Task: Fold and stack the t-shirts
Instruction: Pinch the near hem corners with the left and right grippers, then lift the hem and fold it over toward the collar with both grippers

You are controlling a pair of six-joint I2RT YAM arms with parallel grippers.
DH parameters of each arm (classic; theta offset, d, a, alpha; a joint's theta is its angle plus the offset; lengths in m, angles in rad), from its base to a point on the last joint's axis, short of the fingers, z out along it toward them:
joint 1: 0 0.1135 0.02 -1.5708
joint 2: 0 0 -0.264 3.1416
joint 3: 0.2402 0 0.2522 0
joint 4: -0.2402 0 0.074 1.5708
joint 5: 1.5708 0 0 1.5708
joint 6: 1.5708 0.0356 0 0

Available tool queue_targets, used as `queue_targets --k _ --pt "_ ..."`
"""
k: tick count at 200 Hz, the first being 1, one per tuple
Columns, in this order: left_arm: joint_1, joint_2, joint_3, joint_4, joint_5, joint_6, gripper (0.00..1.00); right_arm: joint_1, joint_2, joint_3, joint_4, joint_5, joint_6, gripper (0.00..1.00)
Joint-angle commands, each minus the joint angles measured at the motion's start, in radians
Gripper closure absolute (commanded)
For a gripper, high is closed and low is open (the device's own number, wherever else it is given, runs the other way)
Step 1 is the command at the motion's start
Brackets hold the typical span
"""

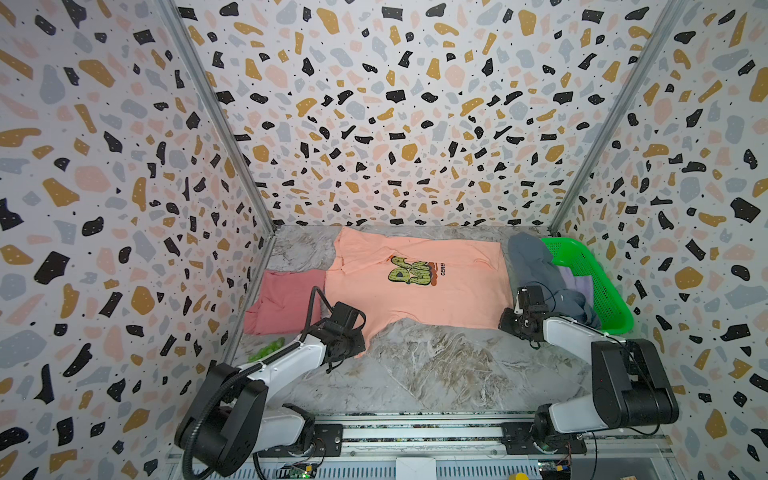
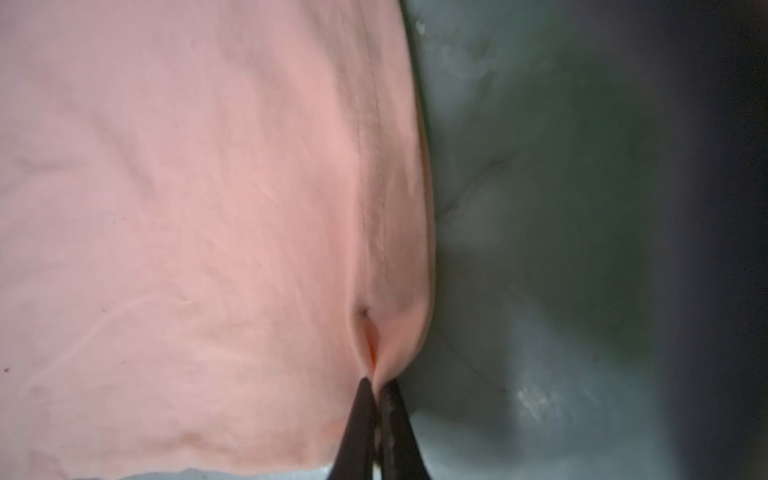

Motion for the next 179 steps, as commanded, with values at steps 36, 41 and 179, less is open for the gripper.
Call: queue_targets --k 36,41,179 --pt "-0.005 -0.246 0.050 -0.284 -0.086 -0.028 1.00 0.008 -0.210 0.022 -0.222 0.007 -0.007 1.00" --pt "-0.006 -0.263 0.054 -0.295 -0.088 -0.034 1.00 0.008 -0.223 0.022 -0.230 0.011 -0.005 1.00" --pt "0.108 0.071 0.588 -0.140 -0.103 0.200 1.00 0.004 -0.042 0.328 -0.075 0.039 0.012 1.00"
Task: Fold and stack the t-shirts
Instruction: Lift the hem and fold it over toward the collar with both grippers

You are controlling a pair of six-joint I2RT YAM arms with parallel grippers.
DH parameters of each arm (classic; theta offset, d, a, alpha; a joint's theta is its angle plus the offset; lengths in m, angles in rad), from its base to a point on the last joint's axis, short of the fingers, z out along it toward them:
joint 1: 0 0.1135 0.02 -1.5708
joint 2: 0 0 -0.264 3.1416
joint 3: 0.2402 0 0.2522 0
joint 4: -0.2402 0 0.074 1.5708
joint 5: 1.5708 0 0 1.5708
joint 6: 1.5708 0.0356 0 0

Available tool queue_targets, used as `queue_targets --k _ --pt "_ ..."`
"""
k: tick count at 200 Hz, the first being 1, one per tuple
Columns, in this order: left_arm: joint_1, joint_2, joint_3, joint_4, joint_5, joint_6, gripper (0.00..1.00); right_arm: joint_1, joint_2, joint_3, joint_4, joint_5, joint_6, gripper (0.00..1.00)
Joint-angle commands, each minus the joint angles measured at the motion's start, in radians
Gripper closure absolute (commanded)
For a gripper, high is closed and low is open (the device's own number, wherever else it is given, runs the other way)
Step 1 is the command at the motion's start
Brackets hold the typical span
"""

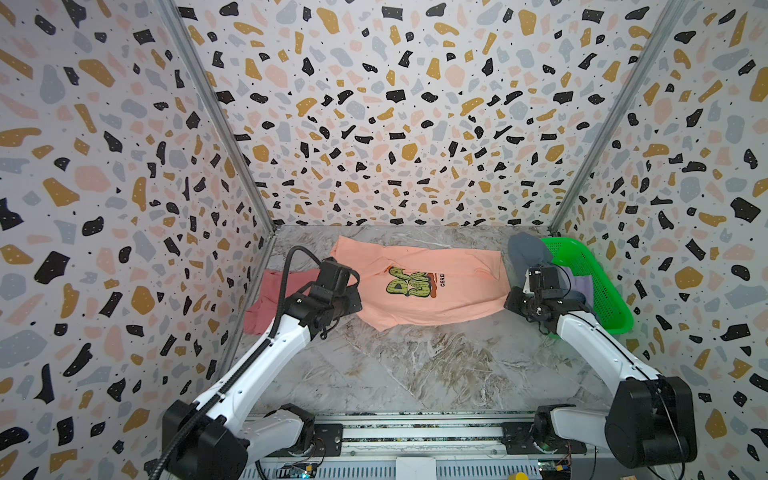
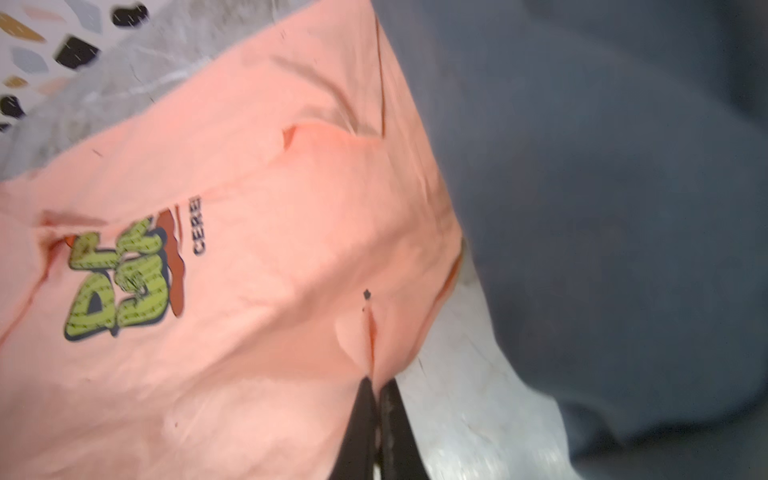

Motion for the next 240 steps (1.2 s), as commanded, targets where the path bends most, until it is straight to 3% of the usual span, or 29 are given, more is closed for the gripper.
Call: queue_targets --k 1,30,90,162,167,179,189,240 --pt "0.059 0.093 0.088 0.111 -0.006 0.093 1.00 -0.001 0.075 0.091 0.069 0.018 -0.007 1.00" --pt "0.133 0.266 0.191 0.237 0.091 0.109 1.00 -0.014 0.211 0.173 0.118 0.008 -0.017 1.00" --pt "0.203 0.589 0.434 0.265 0.185 0.213 1.00 -0.058 0.497 0.338 0.176 -0.013 -0.014 1.00" --pt "0.226 0.795 0.680 0.209 0.231 0.230 1.00 -0.083 0.629 0.489 0.149 -0.012 0.006 1.00" --pt "0.227 0.809 0.702 0.199 0.229 0.231 0.90 -0.087 0.631 0.497 0.140 -0.017 0.010 0.94" --pt "0.232 0.838 0.760 0.166 0.214 0.234 0.62 -0.098 0.627 0.513 0.131 -0.030 0.013 0.62" --pt "0.240 0.851 0.806 0.146 0.205 0.233 0.52 -0.099 0.602 0.508 0.151 -0.034 0.006 0.47" --pt "0.261 0.806 0.833 0.139 0.226 0.200 0.41 -0.086 0.380 0.429 0.194 -0.024 -0.006 0.40"
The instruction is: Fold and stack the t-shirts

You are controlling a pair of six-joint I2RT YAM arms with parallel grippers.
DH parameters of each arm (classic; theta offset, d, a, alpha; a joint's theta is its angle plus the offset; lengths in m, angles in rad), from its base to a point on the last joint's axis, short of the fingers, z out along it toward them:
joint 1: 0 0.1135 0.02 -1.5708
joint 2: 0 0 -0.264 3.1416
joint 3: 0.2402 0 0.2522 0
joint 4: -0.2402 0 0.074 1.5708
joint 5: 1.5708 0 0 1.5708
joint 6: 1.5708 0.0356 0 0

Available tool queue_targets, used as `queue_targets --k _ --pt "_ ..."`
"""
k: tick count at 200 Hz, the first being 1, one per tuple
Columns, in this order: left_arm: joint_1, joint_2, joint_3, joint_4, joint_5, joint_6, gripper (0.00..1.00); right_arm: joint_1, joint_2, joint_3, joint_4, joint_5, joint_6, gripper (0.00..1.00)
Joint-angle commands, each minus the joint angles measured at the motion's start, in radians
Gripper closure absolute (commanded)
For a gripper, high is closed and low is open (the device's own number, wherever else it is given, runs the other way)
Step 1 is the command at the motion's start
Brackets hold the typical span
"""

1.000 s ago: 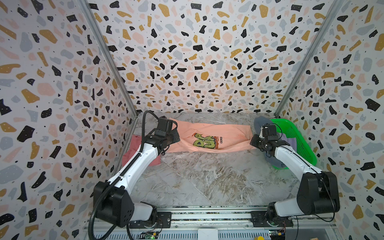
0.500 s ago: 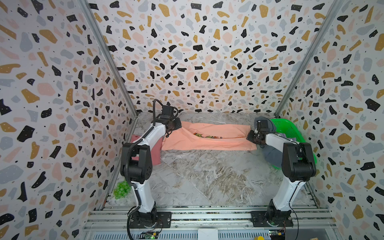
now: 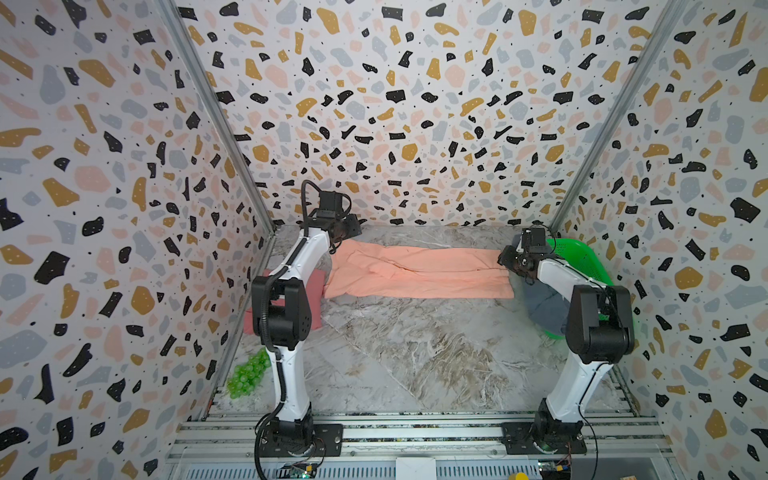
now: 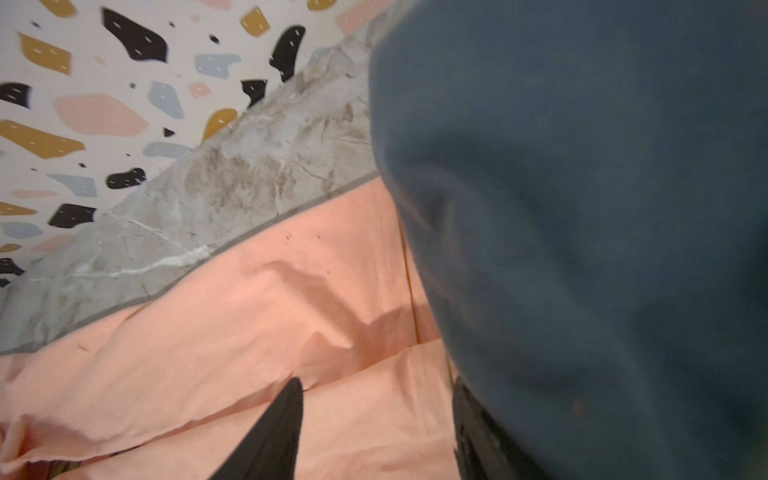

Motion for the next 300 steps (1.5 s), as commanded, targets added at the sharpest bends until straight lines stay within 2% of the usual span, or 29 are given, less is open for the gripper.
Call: queue_targets --k 1,34,91,124,154,184,230,257,300 --pt "0.008 -0.047 -0.009 -0.012 0.021 -0.014 0.41 0.008 -0.152 -0.030 0.019 0.007 -0.003 0.40" --pt "0.005 -0.105 -0.186 0.040 0.078 -0.043 0.38 0.068 -0.159 -0.079 0.038 -0.017 0.001 0.40" --pt "-0.019 -0.151 -0.426 0.150 0.118 -0.096 0.30 0.154 0.089 0.066 0.095 -0.052 -0.046 0.40" --pt "-0.033 -0.109 -0.483 0.196 0.115 -0.140 0.30 0.158 0.274 0.214 0.031 -0.053 -0.070 0.41" --pt "-0.033 -0.058 -0.483 0.210 0.084 -0.157 0.30 0.163 0.371 0.299 -0.090 -0.030 -0.086 0.42" --pt "-0.032 0.031 -0.403 0.178 0.074 -0.137 0.30 0.165 0.370 0.225 -0.147 -0.039 -0.100 0.45" --pt "-0.023 0.201 -0.204 0.119 0.107 -0.098 0.30 0.212 0.231 -0.053 -0.126 -0.131 -0.078 0.47" --pt "-0.035 0.324 -0.038 0.138 0.226 -0.121 0.30 0.321 0.102 -0.226 -0.144 -0.213 -0.075 0.48" --pt "-0.134 0.507 0.310 0.172 0.322 -0.178 0.30 0.512 -0.100 -0.405 -0.133 -0.415 -0.058 0.45"
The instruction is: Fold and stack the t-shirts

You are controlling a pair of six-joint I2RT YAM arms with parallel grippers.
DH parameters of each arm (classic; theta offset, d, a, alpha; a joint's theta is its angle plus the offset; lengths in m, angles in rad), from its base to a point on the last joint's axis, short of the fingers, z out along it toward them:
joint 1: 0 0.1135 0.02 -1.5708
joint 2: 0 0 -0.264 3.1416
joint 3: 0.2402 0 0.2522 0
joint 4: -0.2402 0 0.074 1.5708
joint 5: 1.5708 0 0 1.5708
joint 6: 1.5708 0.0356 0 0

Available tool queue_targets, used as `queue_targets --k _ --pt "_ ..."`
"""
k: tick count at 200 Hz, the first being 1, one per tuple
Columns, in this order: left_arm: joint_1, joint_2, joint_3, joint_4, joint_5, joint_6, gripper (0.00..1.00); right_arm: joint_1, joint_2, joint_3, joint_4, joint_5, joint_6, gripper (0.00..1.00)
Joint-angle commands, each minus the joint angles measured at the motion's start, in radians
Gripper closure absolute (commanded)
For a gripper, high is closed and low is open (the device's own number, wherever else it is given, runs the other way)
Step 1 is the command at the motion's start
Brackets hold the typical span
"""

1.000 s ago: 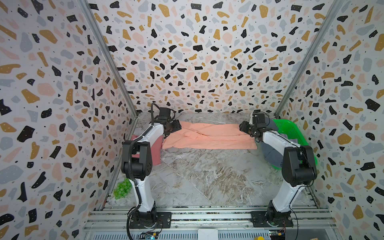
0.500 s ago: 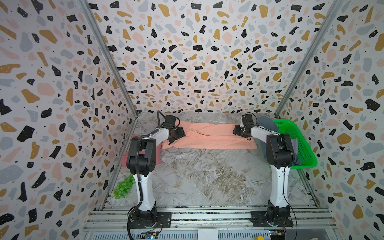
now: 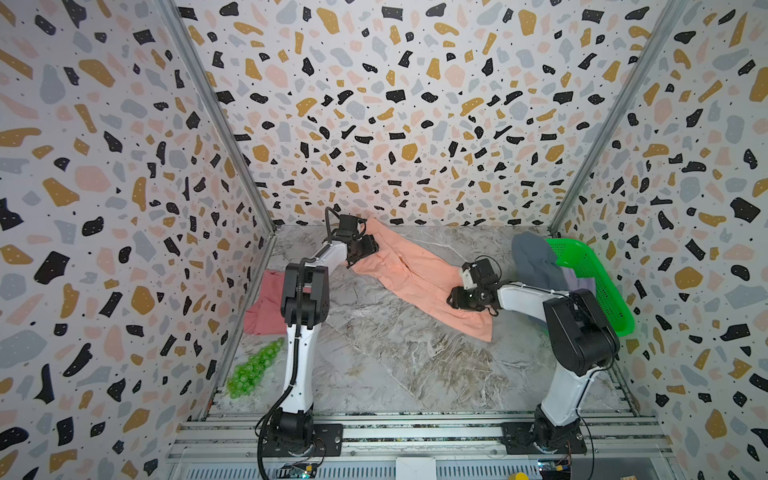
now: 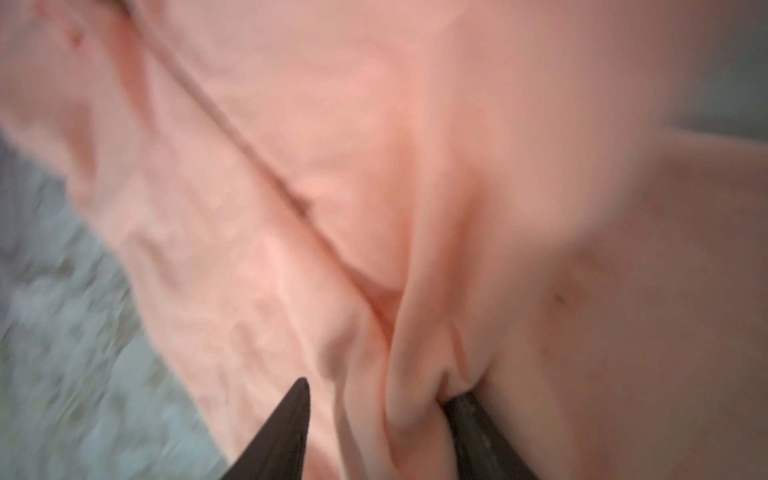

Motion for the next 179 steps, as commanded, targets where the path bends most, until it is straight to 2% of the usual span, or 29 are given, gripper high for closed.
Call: queue_targets --k 1,16,35,64,96,122,149,179 --pt "-0.079 0.084 0.151 0.009 0.114 -0.044 0.30 0.073 -0.060 -0.082 -0.130 -0.170 0.028 0.45" --pt "-0.095 0.111 0.219 0.057 0.135 -0.090 0.30 0.088 -0.117 -0.081 -0.141 -0.221 0.044 0.44" --pt "-0.097 0.080 0.233 0.101 0.126 -0.123 0.30 0.096 -0.216 -0.067 -0.149 -0.222 0.069 0.41" --pt "-0.098 -0.057 0.137 0.074 0.083 -0.064 0.29 0.087 -0.307 -0.037 -0.159 -0.155 0.059 0.39" --pt "-0.112 -0.207 -0.065 -0.027 0.032 0.002 0.29 0.081 -0.260 -0.018 -0.184 -0.055 0.016 0.39" --pt "-0.153 -0.273 -0.214 -0.047 -0.020 0.032 0.29 0.087 -0.198 -0.015 -0.167 -0.038 -0.008 0.40" --pt "-0.184 -0.257 -0.251 -0.044 -0.019 0.032 0.29 0.102 -0.162 -0.039 -0.156 -0.021 -0.019 0.42" --pt "-0.188 -0.190 -0.218 -0.028 -0.026 0.005 0.29 0.127 -0.157 -0.095 -0.157 -0.007 -0.001 0.43"
